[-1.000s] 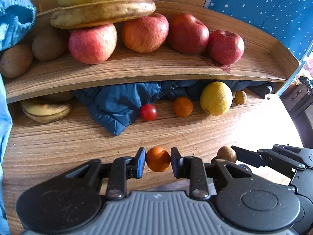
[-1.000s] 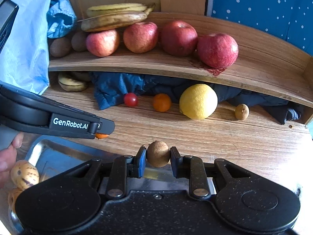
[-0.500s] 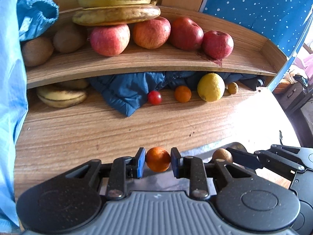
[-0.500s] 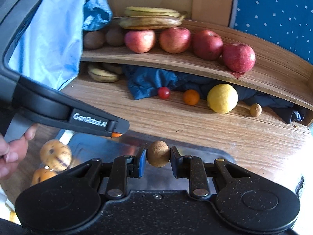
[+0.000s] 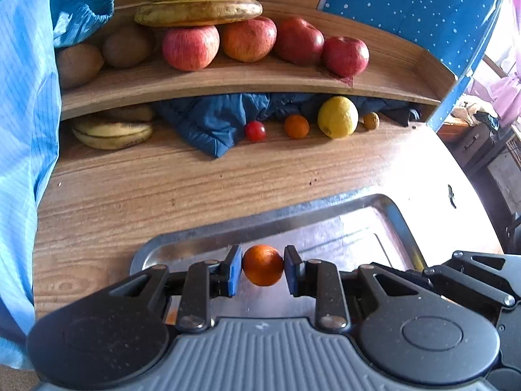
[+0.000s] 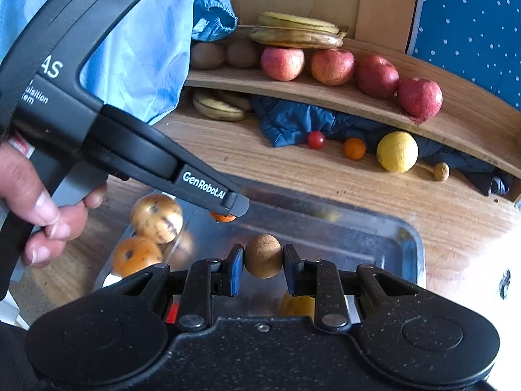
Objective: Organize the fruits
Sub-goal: 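Carry the small orange fruit with the left tool while the right tool carries the brown fruit over the tray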
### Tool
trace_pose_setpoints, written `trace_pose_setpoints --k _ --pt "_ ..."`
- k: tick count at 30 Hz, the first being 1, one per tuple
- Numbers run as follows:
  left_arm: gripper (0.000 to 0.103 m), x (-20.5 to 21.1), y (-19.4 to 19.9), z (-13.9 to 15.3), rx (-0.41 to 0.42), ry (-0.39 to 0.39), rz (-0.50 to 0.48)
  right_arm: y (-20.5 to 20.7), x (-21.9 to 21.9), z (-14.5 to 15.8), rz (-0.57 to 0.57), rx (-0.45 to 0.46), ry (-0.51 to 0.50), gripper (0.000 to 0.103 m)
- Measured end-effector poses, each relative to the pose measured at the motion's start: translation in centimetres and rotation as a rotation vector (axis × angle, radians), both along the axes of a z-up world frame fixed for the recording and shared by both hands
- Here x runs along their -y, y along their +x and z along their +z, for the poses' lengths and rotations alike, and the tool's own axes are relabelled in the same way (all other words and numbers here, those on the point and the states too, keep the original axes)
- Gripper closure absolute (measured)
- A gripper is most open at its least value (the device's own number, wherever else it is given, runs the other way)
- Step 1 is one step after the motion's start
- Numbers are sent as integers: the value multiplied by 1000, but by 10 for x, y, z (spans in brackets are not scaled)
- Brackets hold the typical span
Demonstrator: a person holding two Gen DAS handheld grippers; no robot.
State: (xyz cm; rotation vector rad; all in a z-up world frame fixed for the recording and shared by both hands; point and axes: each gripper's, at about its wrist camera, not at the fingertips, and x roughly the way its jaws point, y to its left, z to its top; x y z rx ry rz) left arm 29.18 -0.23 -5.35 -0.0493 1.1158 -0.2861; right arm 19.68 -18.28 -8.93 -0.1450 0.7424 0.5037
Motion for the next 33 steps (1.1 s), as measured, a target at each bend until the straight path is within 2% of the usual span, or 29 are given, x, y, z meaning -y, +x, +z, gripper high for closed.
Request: trace_pose_setpoints --k 18,33 --pt "73 2 -41 -13 -34 24 -110 -47 -4 -26 -104 -88 7 75" --pt "73 9 -56 -19 -52 63 -171 -49 0 -35 -178 -132 11 75"
